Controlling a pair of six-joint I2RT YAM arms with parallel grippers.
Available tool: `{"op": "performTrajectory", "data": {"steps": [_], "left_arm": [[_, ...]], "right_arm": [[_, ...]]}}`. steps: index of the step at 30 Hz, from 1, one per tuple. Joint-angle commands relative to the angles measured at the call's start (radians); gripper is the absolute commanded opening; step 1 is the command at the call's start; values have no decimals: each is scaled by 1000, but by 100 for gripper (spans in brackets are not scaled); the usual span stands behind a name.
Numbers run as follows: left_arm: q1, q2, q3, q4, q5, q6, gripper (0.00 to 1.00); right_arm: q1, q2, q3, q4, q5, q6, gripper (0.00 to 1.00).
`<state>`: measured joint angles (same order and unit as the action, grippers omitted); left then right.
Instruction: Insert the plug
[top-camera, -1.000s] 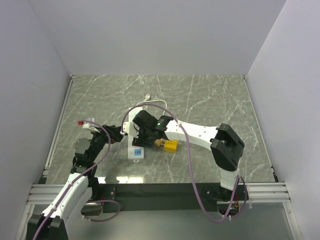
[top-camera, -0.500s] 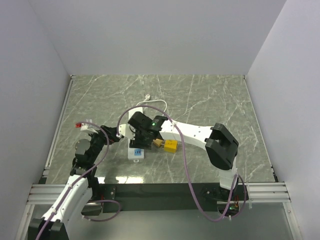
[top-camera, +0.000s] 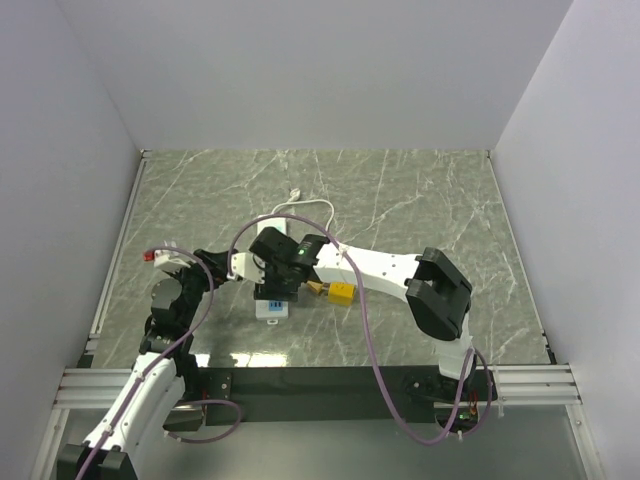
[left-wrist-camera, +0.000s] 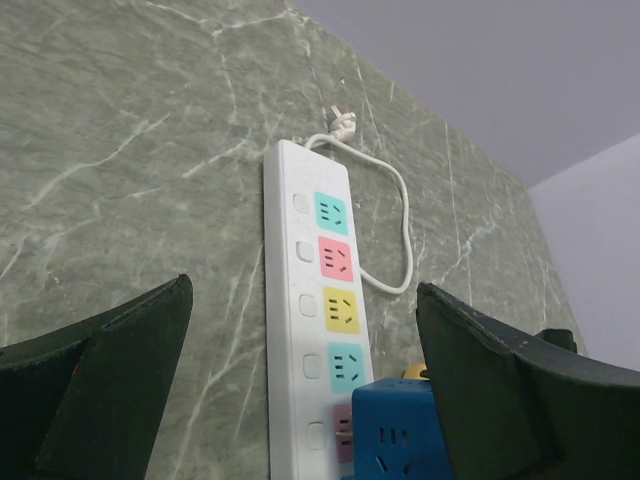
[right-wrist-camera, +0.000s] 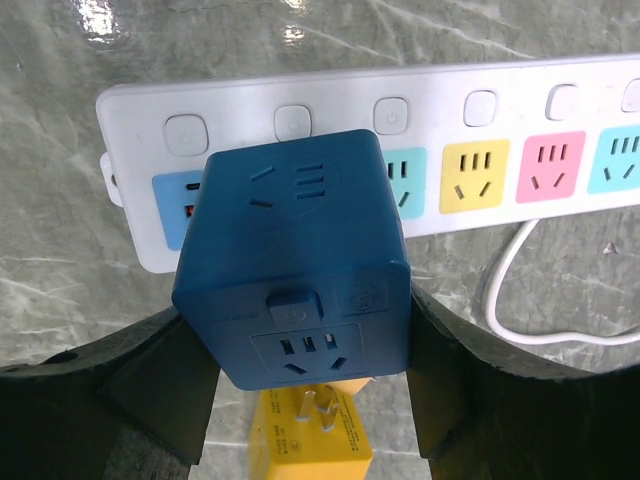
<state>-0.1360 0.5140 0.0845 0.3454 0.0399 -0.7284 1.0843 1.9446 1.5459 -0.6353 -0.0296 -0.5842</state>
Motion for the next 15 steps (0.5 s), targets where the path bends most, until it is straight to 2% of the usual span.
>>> {"op": "performTrajectory", "data": {"steps": [1, 6, 8, 15], "left_arm": [[10, -6, 34, 32, -37, -26, 99], [13, -5, 34, 21, -37, -28, 99], [16, -3, 35, 1, -101, -31, 99], [21, -11, 44, -31, -159, -43, 99]], "right_arm": [[17, -27, -16, -11, 13, -9, 0], [5, -61, -52, 11, 23, 6, 0], [6, -64, -62, 16, 28, 6, 0], [3, -61, -73, 14, 56, 3, 0]]}}
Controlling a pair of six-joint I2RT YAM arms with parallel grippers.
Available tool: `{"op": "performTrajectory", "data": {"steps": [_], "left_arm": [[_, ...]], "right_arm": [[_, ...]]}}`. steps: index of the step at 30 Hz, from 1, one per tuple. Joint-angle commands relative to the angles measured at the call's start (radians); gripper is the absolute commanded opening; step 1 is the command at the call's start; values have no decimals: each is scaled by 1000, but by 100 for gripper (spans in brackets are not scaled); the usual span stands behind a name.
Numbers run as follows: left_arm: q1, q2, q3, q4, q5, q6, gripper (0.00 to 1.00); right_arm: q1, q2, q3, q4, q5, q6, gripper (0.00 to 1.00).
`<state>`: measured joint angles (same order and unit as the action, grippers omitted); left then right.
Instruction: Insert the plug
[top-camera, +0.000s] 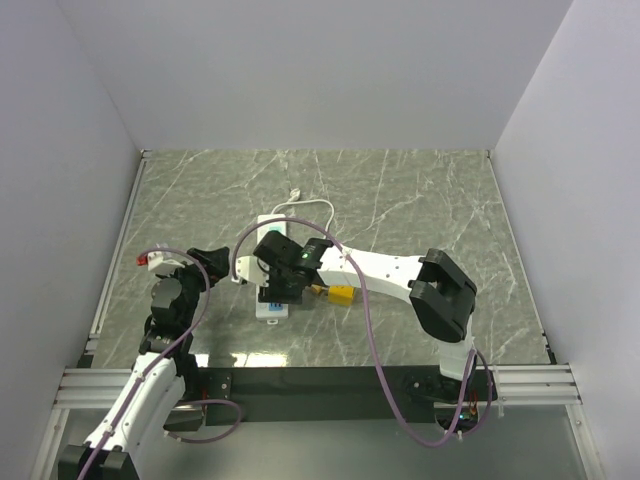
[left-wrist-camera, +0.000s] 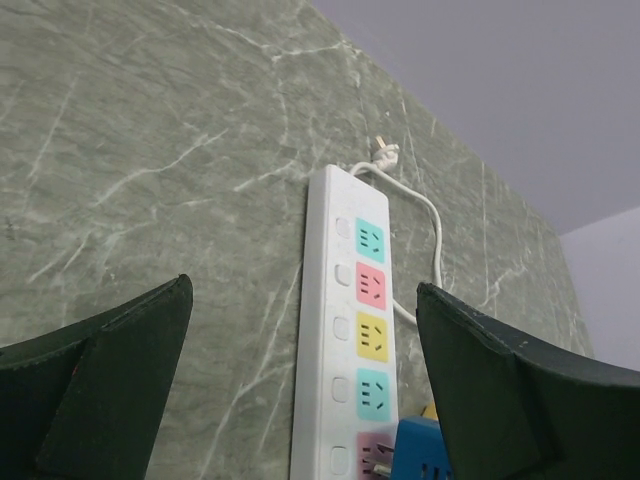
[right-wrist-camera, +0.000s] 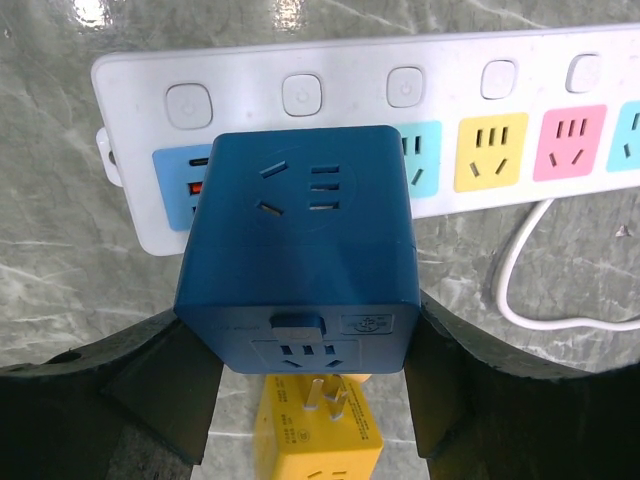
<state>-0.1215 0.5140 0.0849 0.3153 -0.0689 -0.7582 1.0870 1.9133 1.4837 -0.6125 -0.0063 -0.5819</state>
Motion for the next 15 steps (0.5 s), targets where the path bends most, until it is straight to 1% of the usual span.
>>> {"op": "performTrajectory", "data": {"steps": [1, 8, 15], "left_arm": [[6, -11, 45, -1, -49, -12, 99], [5, -17, 41, 2, -39, -12, 99], [-4, -23, 39, 4, -34, -7, 99]], "right_arm": [[1, -31, -10, -13, 38, 1, 0], [-2, -43, 23, -24, 71, -12, 0], [-1, -14, 85, -82, 88, -30, 0]]}}
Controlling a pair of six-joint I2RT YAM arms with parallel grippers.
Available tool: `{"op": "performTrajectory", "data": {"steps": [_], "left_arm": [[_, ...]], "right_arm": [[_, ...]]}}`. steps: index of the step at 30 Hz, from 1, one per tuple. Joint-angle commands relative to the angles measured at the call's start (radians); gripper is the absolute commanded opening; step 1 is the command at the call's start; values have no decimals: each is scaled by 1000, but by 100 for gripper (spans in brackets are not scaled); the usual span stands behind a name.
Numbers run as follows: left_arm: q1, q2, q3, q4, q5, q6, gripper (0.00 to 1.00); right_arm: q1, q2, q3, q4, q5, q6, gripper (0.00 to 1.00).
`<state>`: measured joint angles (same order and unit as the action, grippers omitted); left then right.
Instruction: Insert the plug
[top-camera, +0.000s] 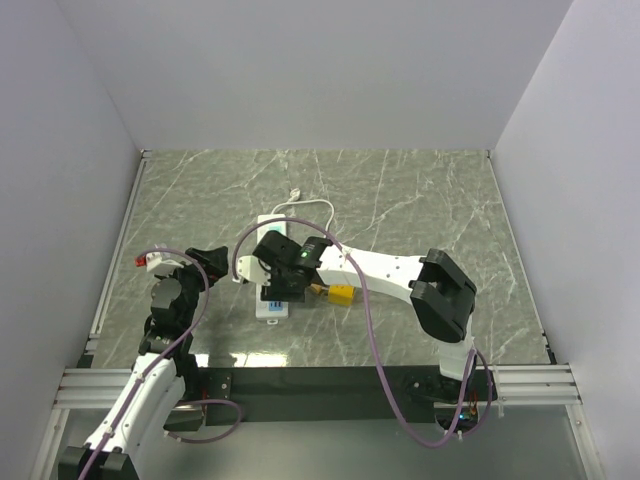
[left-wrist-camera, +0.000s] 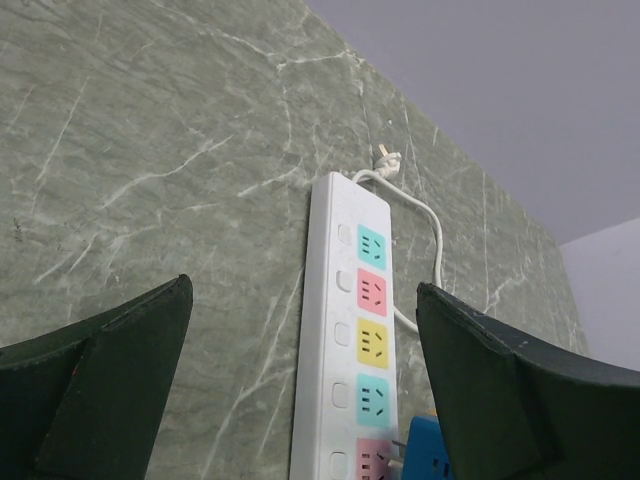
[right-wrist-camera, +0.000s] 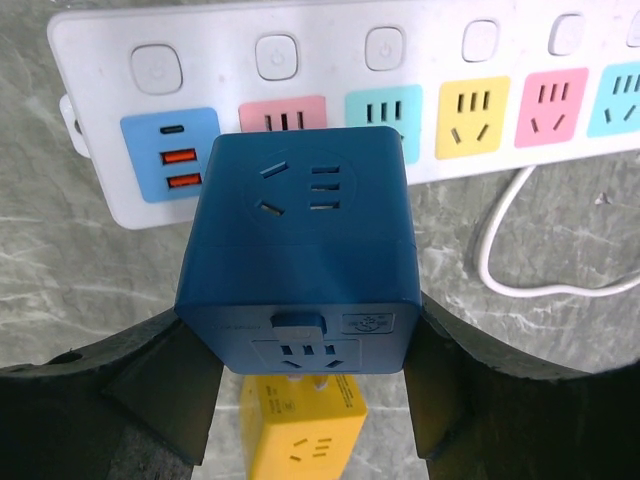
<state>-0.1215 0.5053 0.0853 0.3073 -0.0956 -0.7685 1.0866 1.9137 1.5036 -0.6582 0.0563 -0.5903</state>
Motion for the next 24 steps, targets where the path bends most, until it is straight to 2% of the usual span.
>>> {"op": "performTrajectory", "data": {"steps": [1, 9, 24], "left_arm": [[-7, -16, 41, 10, -7, 3, 100], [-24, -25, 42, 10, -13, 11, 99], [-50, -40, 44, 0, -27, 17, 99]], "right_arm": [[-2, -13, 78, -41, 20, -23, 0], [-1, 25, 152, -132, -6, -37, 0], [27, 65, 165, -164, -32, -26, 0]]}}
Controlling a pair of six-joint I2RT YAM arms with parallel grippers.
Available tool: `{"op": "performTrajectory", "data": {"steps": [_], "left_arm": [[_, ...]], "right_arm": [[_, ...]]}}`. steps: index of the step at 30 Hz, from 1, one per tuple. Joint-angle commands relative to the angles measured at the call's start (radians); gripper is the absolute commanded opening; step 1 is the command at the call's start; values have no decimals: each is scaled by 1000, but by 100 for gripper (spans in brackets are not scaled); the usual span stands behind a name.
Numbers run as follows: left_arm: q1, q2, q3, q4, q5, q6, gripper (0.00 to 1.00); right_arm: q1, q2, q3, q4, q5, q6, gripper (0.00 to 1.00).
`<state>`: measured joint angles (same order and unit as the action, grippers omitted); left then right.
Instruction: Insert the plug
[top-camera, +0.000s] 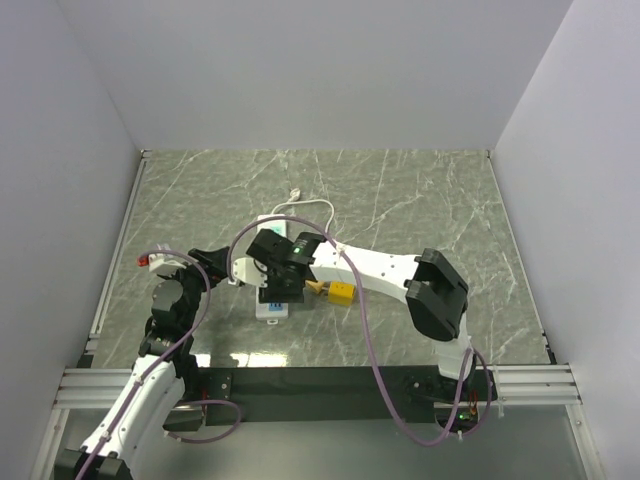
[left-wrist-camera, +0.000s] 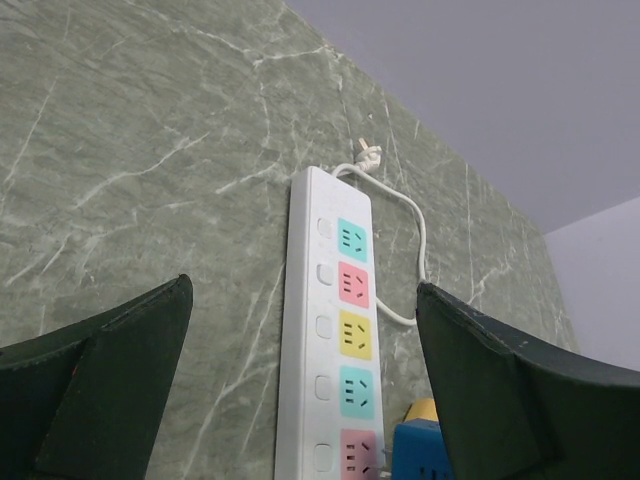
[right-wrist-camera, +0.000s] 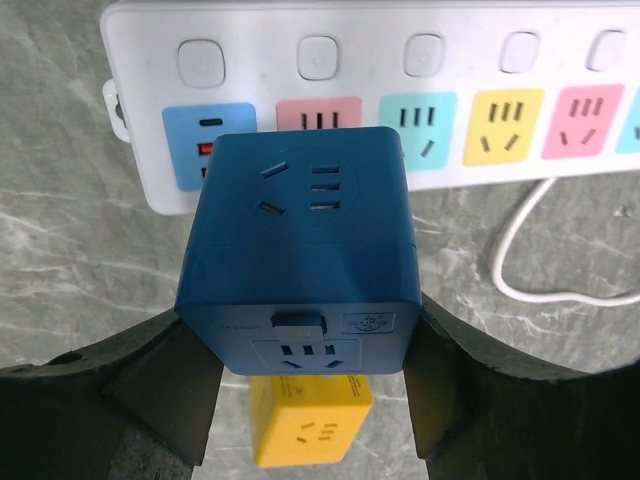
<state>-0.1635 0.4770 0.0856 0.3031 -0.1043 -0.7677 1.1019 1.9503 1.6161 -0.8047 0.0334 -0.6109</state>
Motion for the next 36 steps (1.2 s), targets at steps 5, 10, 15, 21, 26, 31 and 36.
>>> {"op": "performTrajectory", "data": {"steps": [5, 10, 15, 21, 26, 31, 36], "left_arm": [[-16, -18, 42, -1, -32, 16, 99], [-24, -21, 42, -1, -34, 18, 99], [-28, -21, 42, -2, -40, 18, 100], [-33, -23, 42, -5, -44, 19, 99], [-34, -24, 43, -4, -44, 19, 99], [-41, -26, 43, -5, -48, 19, 99], [-45, -31, 45, -15, -75, 21, 99]], "right_arm": [[15, 59, 73, -25, -3, -7, 0], [18, 70, 87, -41, 31, -7, 0], [24, 84, 105, -53, 42, -15, 0], [26, 124, 151, -68, 46, -23, 0], [26, 118, 153, -59, 31, -26, 0], [33, 133, 180, -62, 20, -29, 0], [41, 147, 202, -70, 11, -32, 0]]}}
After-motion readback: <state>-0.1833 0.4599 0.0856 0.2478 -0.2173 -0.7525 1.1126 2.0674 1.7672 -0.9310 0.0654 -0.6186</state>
